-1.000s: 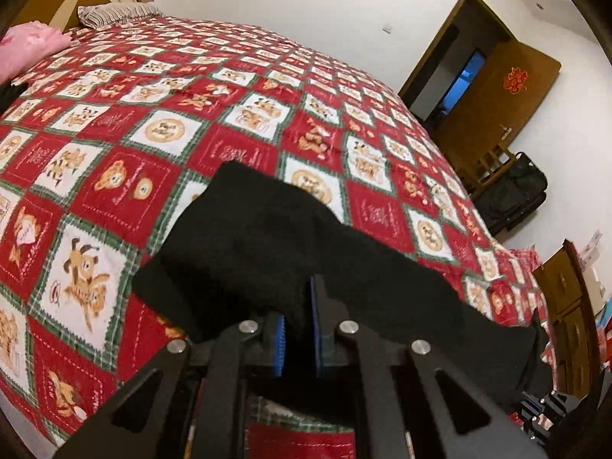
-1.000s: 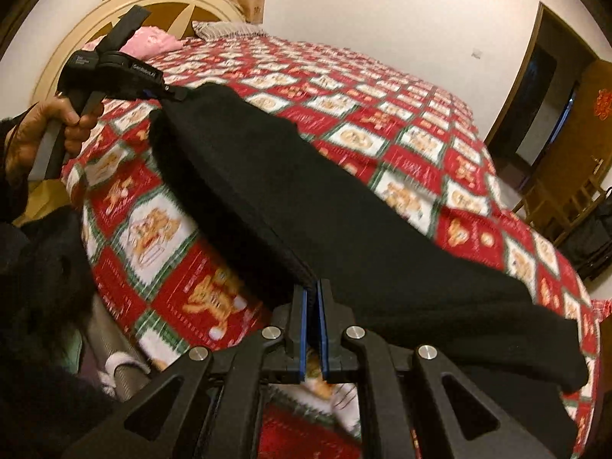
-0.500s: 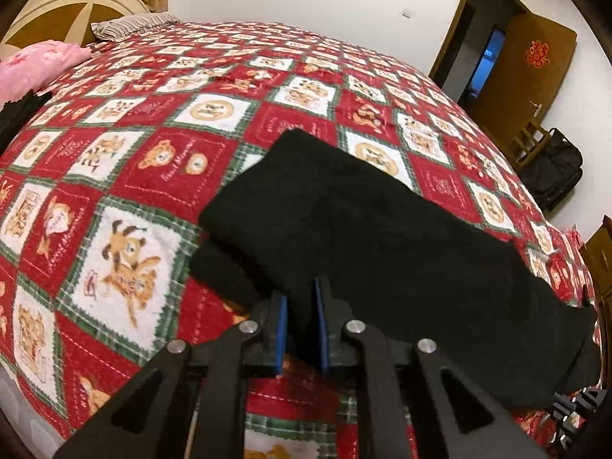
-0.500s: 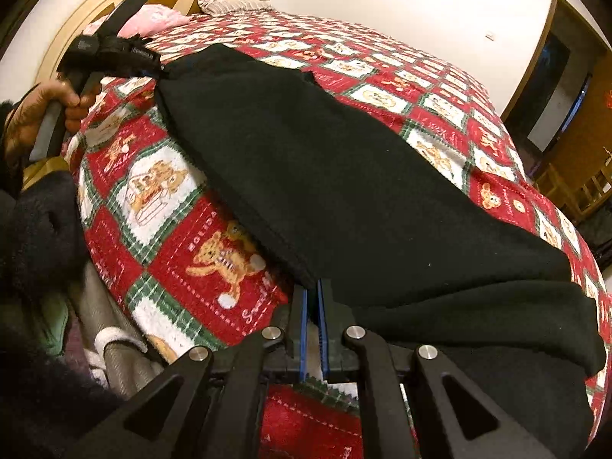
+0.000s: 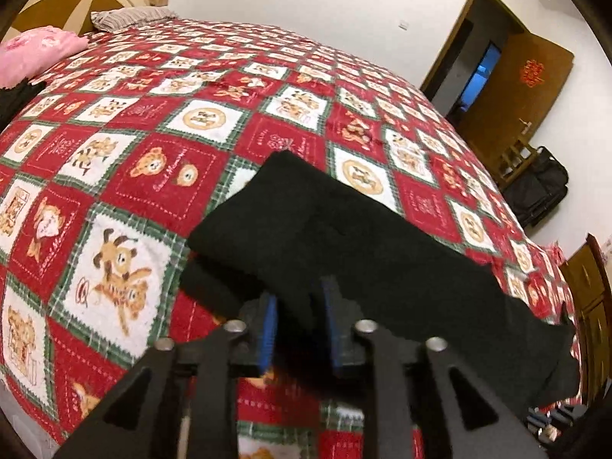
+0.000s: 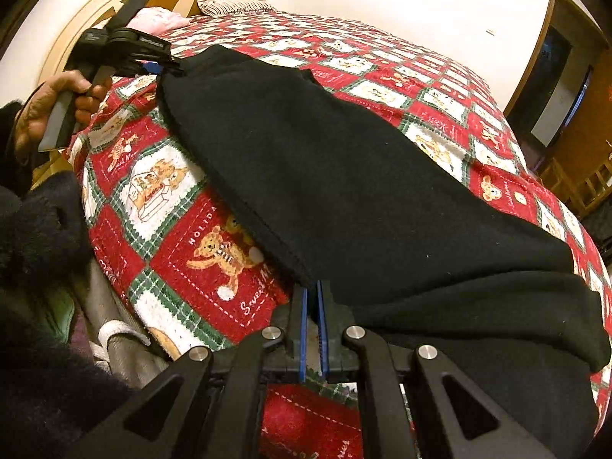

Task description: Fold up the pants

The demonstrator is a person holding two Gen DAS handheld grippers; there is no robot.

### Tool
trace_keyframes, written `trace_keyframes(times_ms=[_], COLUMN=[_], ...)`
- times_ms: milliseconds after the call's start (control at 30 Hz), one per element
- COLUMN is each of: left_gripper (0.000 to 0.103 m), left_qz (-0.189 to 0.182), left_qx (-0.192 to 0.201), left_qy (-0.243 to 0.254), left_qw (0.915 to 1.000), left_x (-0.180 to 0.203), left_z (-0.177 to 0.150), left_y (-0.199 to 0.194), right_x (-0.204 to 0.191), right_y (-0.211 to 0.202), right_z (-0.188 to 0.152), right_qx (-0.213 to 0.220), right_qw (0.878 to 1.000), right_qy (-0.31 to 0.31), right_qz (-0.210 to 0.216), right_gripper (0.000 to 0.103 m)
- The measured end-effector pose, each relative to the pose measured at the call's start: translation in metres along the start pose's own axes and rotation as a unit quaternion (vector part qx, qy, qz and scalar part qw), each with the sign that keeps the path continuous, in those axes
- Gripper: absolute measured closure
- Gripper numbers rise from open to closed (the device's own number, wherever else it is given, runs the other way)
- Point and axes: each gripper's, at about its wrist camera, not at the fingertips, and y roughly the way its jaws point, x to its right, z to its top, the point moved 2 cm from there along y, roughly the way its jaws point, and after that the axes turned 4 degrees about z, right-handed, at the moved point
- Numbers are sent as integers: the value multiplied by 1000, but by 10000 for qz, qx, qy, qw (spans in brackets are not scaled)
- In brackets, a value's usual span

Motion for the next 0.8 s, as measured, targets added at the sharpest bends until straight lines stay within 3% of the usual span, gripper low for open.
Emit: trace_keyframes(times_ms=[100, 133, 167, 267, 367, 467, 533, 600, 633, 700, 800], left_gripper=[73, 79, 95, 95, 95, 88, 81, 46, 43, 43, 43], left_qz=[-73, -71, 63, 259, 480, 580, 716, 1158, 1347, 1391, 1218], left_qx=[-127, -101, -73, 133, 94, -20, -57, -29, 140, 536, 1049], left_qy=[-437, -463, -390, -221, -1, 23, 228, 371, 386, 402, 567], left_qw=[9989, 9988, 9992, 9993, 9988, 9983, 9972, 9926, 9900, 9880, 9854], left_x=[-9, -10, -10, -8, -4, -8, -6, -7, -9, -8, 5], left_z=[0, -1, -3, -9, -13, -15, -13, -12, -10, -2, 12], left_y=[7, 6, 3, -10, -6, -2, -6, -15, -23, -40, -56], right_x=[1, 2, 3, 4, 6, 6, 8, 15, 17, 23, 34], right_y=[-1, -1, -1, 0, 3, 1, -1, -11, -15, -31, -48], right_z=[0, 0, -1, -3, -3, -3, -1, 6, 9, 21, 44], right_qx=[-17, -25, -36, -96, -107, -51, -62, 105, 224, 584, 1092], right_qw=[10000, 10000, 10000, 9999, 9998, 9999, 9993, 9969, 9953, 9915, 9820], right_qy=[15, 28, 28, -43, -12, 69, 244, 550, 671, 865, 1039], right_qz=[39, 67, 86, 98, 136, 125, 269, 551, 657, 780, 1139], right_gripper=[98, 98, 98, 98, 98, 96, 85, 69, 59, 50, 50])
